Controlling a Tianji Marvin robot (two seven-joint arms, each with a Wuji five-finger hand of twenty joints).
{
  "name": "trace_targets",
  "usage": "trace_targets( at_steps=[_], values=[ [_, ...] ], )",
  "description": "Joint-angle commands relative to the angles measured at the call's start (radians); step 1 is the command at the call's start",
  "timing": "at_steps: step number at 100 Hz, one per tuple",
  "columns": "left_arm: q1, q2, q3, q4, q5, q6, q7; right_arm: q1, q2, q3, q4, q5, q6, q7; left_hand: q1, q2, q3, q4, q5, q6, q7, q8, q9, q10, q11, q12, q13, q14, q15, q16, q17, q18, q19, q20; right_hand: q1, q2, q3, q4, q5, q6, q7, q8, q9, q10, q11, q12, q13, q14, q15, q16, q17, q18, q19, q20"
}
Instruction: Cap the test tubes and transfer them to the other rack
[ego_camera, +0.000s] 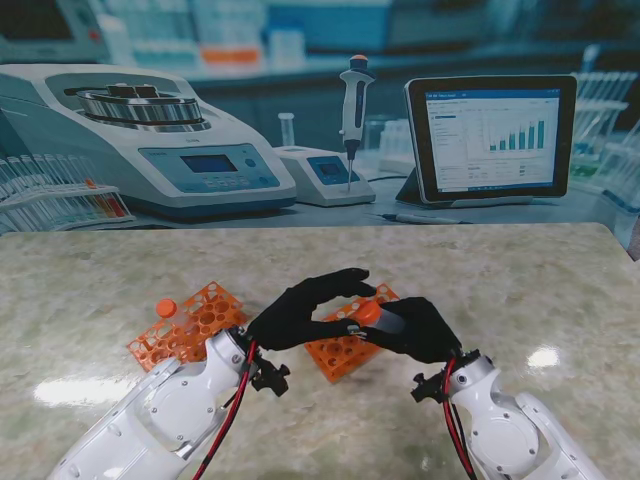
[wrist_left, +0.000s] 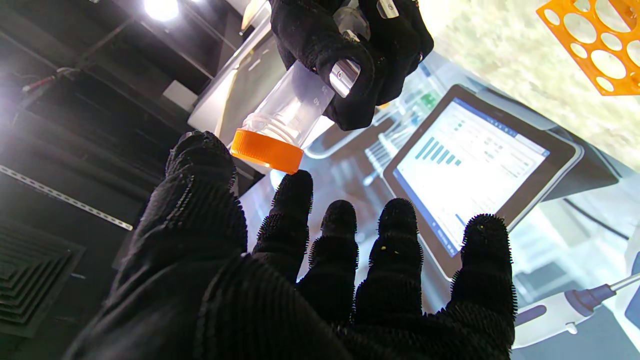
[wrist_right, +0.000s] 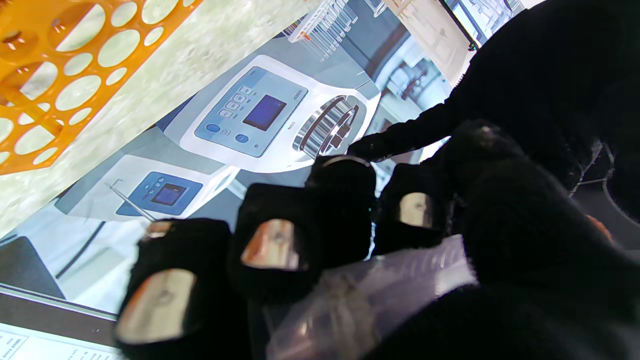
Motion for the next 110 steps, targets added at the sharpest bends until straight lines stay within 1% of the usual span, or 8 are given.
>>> trace_targets(
  at_steps=[1,29,33,39,44,61,100,110],
  values=[
    [-0.006,-0.002,0.005,0.004,-0.002,0.008,-0.005,-0.007,-0.002,-0.003,-0.003,0.001,0.001,0.004,-0.021,-0.010,-0.008,-0.002,-0.017,0.012,-0.029,-0.008,-0.032,0.009,-0.010,-0.025,-0.017,-0.013,-0.004,-0.010,-0.003,0.002,-0.029,-0.025,0.026,0.033,0.004,0.005,0.030,-0.073,0.061,0.039,0.023,0.011,0.009,0.001,0.006,-0.037,0.073,0.029,0.024,-0.027,0.120,0.004],
    [-0.023,-0.005,0.024,0.015,-0.011,0.014,-0.005,-0.006,-0.002,-0.004,-0.002,0.002,0.001,0.005,-0.013,-0.011,-0.003,-0.002,-0.001,0.014,-0.024,-0.001,-0.024,0.010,-0.007,-0.024,-0.009,-0.013,0.000,-0.007,-0.001,0.003,-0.027,-0.021,0.027,0.033,0.004,0.006,0.030,-0.073,0.061,0.039,0.022,0.012,0.008,0.001,0.006,-0.037,0.073,0.029,0.024,-0.027,0.120,0.004],
    [-0.025,-0.005,0.026,0.016,-0.012,0.014,-0.005,-0.006,-0.002,-0.004,-0.002,0.002,0.001,0.005,-0.009,-0.012,-0.001,-0.001,0.001,0.015,-0.022,0.001,-0.023,0.009,-0.007,-0.024,-0.010,-0.011,0.000,-0.007,0.000,0.003,-0.026,-0.021,0.026,0.033,0.004,0.005,0.030,-0.073,0.061,0.039,0.022,0.005,0.008,0.001,0.006,-0.037,0.073,0.029,0.024,-0.027,0.120,0.004],
    [-0.026,-0.006,0.028,0.017,-0.011,0.014,-0.004,-0.006,-0.002,-0.004,-0.002,0.002,0.001,0.005,-0.005,-0.014,0.000,-0.001,0.012,0.010,-0.015,0.006,-0.018,0.011,-0.006,-0.024,-0.006,-0.012,0.001,-0.006,0.002,0.003,-0.025,-0.020,0.026,0.033,0.004,0.005,0.030,-0.073,0.061,0.039,0.022,0.014,0.008,0.001,0.006,-0.037,0.073,0.029,0.024,-0.027,0.120,0.004],
    [-0.027,-0.006,0.028,0.018,-0.010,0.013,-0.004,-0.006,-0.002,-0.004,-0.002,0.002,0.002,0.004,0.000,-0.016,0.003,-0.001,0.020,0.008,-0.008,0.011,-0.013,0.010,-0.004,-0.023,-0.001,-0.013,0.003,-0.005,0.004,0.005,-0.023,-0.020,0.026,0.034,0.004,0.005,0.030,-0.073,0.061,0.039,0.021,0.008,0.008,0.001,0.006,-0.037,0.073,0.029,0.024,-0.027,0.120,0.004],
    [-0.028,-0.009,0.032,0.021,-0.003,0.011,0.008,-0.005,-0.002,-0.005,-0.003,0.001,0.003,0.004,0.017,-0.021,0.013,-0.001,0.051,0.005,0.028,0.037,0.001,0.011,-0.001,-0.022,0.009,-0.011,0.006,-0.003,0.011,0.006,-0.016,-0.018,0.026,0.034,0.004,0.005,0.030,-0.073,0.061,0.039,0.021,0.011,0.008,0.002,0.006,-0.037,0.073,0.029,0.024,-0.027,0.120,0.004],
    [-0.036,-0.014,0.049,0.028,-0.003,0.011,0.021,-0.006,-0.002,-0.004,-0.004,0.002,0.005,0.004,0.061,-0.010,0.046,-0.003,0.094,-0.032,0.149,0.126,0.029,-0.003,0.012,-0.017,0.036,-0.016,0.016,0.005,0.017,0.007,0.003,-0.021,0.027,0.034,0.004,0.005,0.030,-0.073,0.061,0.039,0.022,0.011,0.009,0.001,0.006,-0.037,0.073,0.029,0.024,-0.027,0.120,0.004],
    [-0.036,-0.015,0.051,0.028,-0.002,0.012,0.024,-0.007,-0.003,-0.004,-0.005,0.002,0.006,0.004,0.085,-0.018,0.050,-0.007,0.092,-0.044,0.186,0.169,0.035,-0.010,0.016,-0.015,0.043,-0.019,0.018,0.007,0.018,0.008,0.007,-0.023,0.027,0.034,0.004,0.005,0.030,-0.073,0.061,0.039,0.022,0.010,0.009,0.001,0.006,-0.037,0.073,0.029,0.024,-0.027,0.120,0.004]
  ],
)
